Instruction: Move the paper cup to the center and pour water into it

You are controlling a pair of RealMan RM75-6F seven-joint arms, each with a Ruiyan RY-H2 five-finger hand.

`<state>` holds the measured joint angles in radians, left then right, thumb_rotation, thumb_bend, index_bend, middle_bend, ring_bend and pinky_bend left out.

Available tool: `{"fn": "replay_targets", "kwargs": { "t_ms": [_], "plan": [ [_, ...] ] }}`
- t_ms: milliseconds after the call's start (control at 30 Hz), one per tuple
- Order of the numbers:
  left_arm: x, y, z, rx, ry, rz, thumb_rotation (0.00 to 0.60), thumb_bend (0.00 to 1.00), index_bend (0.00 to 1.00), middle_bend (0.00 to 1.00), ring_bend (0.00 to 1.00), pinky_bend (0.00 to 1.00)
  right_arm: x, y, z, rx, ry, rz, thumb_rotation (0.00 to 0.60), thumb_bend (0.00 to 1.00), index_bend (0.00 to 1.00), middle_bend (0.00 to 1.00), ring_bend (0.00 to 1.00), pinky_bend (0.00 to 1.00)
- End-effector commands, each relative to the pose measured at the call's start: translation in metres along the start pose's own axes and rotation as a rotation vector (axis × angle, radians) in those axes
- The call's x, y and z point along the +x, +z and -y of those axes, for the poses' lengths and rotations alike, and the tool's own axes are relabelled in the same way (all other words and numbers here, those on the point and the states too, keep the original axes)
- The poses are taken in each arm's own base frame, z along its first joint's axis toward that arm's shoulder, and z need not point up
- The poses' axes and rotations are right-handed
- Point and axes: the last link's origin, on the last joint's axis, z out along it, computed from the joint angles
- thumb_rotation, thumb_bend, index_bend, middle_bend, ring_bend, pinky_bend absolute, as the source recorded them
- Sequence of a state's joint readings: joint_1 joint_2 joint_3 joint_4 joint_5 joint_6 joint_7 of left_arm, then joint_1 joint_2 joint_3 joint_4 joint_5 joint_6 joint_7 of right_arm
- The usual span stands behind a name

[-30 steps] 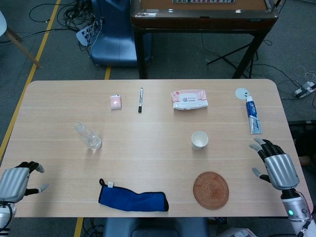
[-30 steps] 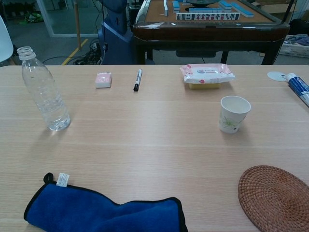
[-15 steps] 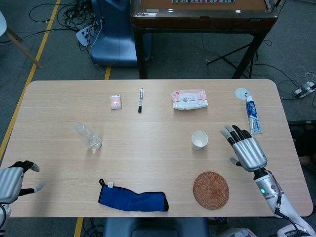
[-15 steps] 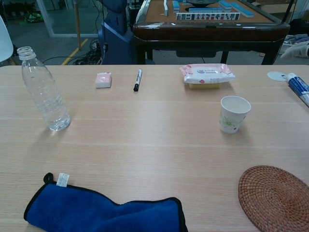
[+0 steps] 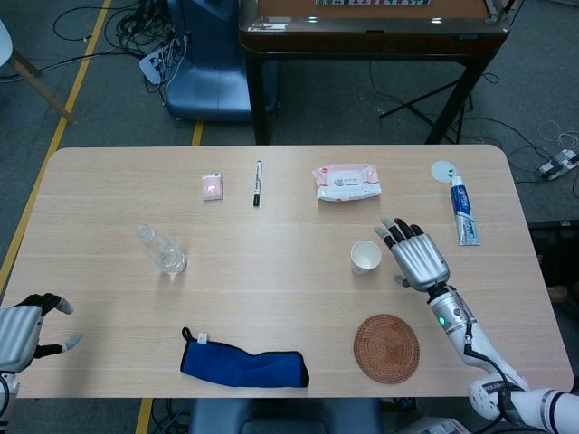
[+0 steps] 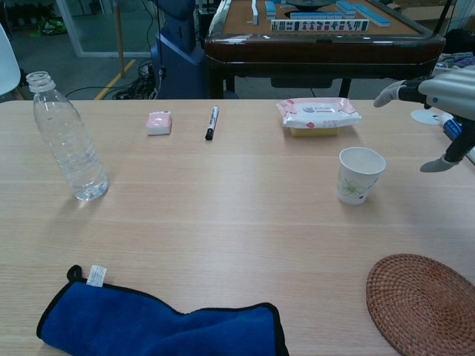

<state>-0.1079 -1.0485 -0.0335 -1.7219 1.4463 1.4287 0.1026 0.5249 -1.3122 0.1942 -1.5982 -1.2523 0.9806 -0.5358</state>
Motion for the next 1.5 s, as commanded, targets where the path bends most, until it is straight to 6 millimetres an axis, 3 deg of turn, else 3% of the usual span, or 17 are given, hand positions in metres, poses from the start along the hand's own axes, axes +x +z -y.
{"fn": "replay_targets", "kwargs": {
  "t_ms": [33, 300, 700, 900, 1067, 1333, 1500],
  "plan": [
    [0.0, 0.0, 0.0, 0.0, 0.007, -0.001, 0.6, 0.07, 0.51, 0.47, 0.39, 0.59, -0.002, 0.014, 0.004, -0.004, -0.003, 0.021, 0.6, 0.11, 0.14, 0.06, 0.09, 0.26],
    [-0.001, 0.001, 0.001, 0.005, 0.017, -0.002, 0.6, 0.07, 0.51, 0.47, 0.39, 0.59, -0.014, 0.039, 0.009, -0.01, 0.023, 0.088, 0.6, 0.11, 0.14, 0.07, 0.09, 0.26],
    [-0.003, 0.001, 0.002, 0.009, 0.025, 0.0, 0.6, 0.07, 0.51, 0.47, 0.39, 0.59, -0.025, 0.05, 0.025, 0.041, 0.028, 0.118, 0.6, 0.11, 0.14, 0.12, 0.09, 0.27],
    [-0.003, 0.001, 0.002, 0.009, 0.023, -0.003, 0.6, 0.07, 0.51, 0.47, 0.39, 0.59, -0.031, 0.057, 0.029, 0.052, 0.029, 0.131, 0.6, 0.11, 0.15, 0.16, 0.12, 0.31],
    [-0.002, 0.001, 0.001, 0.008, 0.018, -0.004, 0.6, 0.07, 0.51, 0.47, 0.39, 0.59, -0.035, 0.062, 0.033, 0.058, 0.026, 0.142, 0.6, 0.11, 0.2, 0.22, 0.19, 0.33],
    [0.0, 0.0, 0.003, 0.012, 0.013, -0.009, 0.6, 0.07, 0.51, 0.47, 0.39, 0.59, -0.037, 0.065, 0.036, 0.068, 0.026, 0.131, 0.6, 0.11, 0.37, 0.4, 0.42, 0.53],
    [0.0, 0.0, 0.001, 0.007, 0.013, -0.007, 0.6, 0.07, 0.51, 0.47, 0.39, 0.59, -0.034, 0.066, 0.039, 0.071, 0.033, 0.119, 0.6, 0.11, 0.43, 0.45, 0.48, 0.6]
  ]
}}
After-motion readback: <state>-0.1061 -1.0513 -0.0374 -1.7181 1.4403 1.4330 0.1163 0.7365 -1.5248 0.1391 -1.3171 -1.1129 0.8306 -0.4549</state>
